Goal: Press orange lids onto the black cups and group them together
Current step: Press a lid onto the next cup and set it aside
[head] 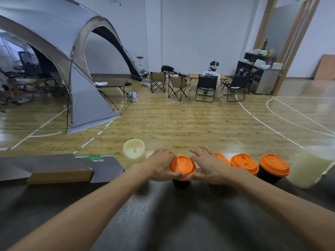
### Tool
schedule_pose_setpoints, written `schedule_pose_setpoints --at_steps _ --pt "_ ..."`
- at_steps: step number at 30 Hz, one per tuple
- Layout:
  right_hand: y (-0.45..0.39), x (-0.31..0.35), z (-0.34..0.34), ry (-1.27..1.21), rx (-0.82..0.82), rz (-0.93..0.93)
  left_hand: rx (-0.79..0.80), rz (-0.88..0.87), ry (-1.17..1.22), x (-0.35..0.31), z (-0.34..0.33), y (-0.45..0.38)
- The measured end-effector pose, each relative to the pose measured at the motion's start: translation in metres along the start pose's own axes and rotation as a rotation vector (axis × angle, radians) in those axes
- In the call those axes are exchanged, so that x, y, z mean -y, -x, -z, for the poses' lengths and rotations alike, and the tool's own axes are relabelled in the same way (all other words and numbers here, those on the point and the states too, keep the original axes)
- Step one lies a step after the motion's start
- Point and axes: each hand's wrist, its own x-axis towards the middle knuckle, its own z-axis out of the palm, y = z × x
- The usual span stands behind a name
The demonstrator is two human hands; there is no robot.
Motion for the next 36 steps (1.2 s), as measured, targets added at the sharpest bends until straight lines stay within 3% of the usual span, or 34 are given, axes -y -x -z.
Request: schedule_pose_setpoints --at_steps 5,16,22,27,36 --pt "-0.012 -0.017 0.005 -0.036 0.026 -0.041 0.040 0.069 0.105 -0.003 0.001 -0.021" --pt "-0.009 -0.031 -0.005 -0.081 0.044 -0.077 0.083 0.074 0.104 -0.010 -0.011 -0.018" --pt "0.001 -0.015 0.015 -0.106 -0.080 -0.038 -0.073 0.055 0.202 -0.012 0.003 0.013" --pt "0.002 0.043 0.032 -0.091 -0.127 0.129 -0.139 0.081 0.215 0.020 0.008 0.082" --pt "-0.059 0.223 0.008 -0.166 -0.075 0.423 -0.238 0.330 0.159 0.135 0.020 0.244"
